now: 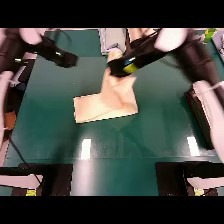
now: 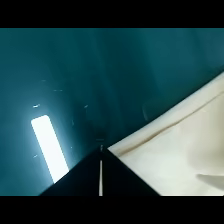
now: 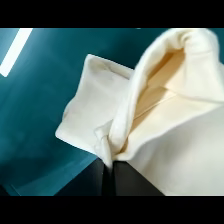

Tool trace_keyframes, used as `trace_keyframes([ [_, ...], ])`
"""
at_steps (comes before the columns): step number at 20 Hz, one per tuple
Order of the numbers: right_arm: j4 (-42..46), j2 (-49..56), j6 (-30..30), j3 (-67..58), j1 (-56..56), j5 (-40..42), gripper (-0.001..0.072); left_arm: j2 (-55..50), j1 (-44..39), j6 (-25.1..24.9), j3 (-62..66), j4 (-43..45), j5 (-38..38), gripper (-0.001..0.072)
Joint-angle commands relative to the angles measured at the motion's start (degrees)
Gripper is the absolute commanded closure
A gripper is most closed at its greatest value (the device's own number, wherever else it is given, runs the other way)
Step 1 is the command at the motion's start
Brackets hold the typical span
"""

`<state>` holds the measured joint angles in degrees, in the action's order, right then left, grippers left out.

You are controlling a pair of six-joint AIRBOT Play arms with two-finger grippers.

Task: Fold the shirts.

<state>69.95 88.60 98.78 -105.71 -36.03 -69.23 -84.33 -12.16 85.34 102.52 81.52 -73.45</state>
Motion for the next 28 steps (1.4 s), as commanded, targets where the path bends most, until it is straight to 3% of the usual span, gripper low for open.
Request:
trace_keyframes([
  [1, 0.0, 8.68, 0.22, 0.02, -9.66, 14.82, 0.0683, 7.21, 5.66, -0.42, 0.07, 2.38, -2.23, 0.0681],
  [3, -0.42, 12.81, 0.17, -1.2, -12.39, 19.96, 0.0341, 9.75, 6.1, -1.03, 0.07, 3.48, -2.54, 0.0681],
  [8, 6.05, 11.17, 0.2, -2.67, -7.43, 9.33, 0.0339, 12.66, 6.08, -2.91, 0.0, 4.92, -4.42, 0.0682],
  [14, 9.11, 1.01, 0.26, 14.34, 8.52, 0.74, 0.0318, 12.57, 6.08, -2.89, -0.02, -1.22, -4.52, 0.0682],
  [16, 9.05, 0.04, 0.28, 18.97, 13.16, -0.85, -0.0002, 12.52, 6.08, -2.91, -0.37, -2.69, -4.26, 0.0682],
  [21, -1.75, 1.88, 0.7, 26.08, 19.12, 0.26, 0.0011, 12.46, 5.9, -2.93, -3.04, -4.72, -3.02, 0.0682],
  [28, -8.96, 12.96, 0.68, 21.29, 15.34, 2.23, 0.0016, 12.46, 5.9, -2.99, -4.04, -5.7, -3.72, 0.0682],
])
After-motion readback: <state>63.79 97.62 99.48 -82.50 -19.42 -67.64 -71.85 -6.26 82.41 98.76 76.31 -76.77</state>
